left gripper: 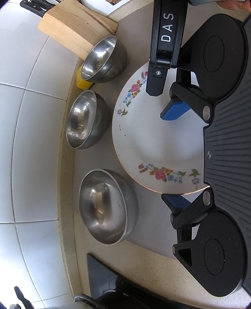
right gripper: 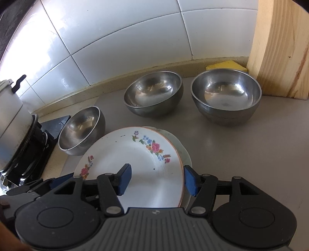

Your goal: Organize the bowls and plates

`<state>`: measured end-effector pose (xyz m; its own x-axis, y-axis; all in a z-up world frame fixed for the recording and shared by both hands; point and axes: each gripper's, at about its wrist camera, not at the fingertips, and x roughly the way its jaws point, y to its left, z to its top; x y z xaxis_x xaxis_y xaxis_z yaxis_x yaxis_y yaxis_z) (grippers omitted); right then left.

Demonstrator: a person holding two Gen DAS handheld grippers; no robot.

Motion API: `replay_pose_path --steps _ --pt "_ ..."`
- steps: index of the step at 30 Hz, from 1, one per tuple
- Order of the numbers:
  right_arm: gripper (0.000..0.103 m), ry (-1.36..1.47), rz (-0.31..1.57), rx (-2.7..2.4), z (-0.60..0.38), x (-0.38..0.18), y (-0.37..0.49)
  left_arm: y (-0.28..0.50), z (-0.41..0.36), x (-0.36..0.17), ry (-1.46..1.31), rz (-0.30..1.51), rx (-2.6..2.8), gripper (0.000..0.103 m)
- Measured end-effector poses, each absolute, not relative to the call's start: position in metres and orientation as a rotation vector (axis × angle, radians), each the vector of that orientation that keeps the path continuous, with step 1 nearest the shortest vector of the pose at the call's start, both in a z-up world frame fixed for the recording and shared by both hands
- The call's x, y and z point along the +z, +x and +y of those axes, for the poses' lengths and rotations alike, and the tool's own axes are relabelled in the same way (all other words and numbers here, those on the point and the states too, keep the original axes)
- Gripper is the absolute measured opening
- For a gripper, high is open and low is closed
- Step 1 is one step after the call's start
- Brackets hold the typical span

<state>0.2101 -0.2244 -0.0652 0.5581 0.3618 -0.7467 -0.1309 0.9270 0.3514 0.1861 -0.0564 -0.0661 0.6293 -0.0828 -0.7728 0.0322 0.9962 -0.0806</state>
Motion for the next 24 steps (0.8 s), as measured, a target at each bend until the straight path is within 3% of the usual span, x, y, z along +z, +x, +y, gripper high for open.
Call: replay_pose_path --steps 5,24 --pt "0.039 0.275 0.939 0.305 -0.224 -0.064 0.213 0.186 -0.056 -0.066 -0.05 0.881 -0.057 0.075" --pt "0.042 0.22 0.908 0.325 -0.229 -0.061 0.216 0.172 -0.061 -0.047 -0.022 0.818 -0.024 0.078"
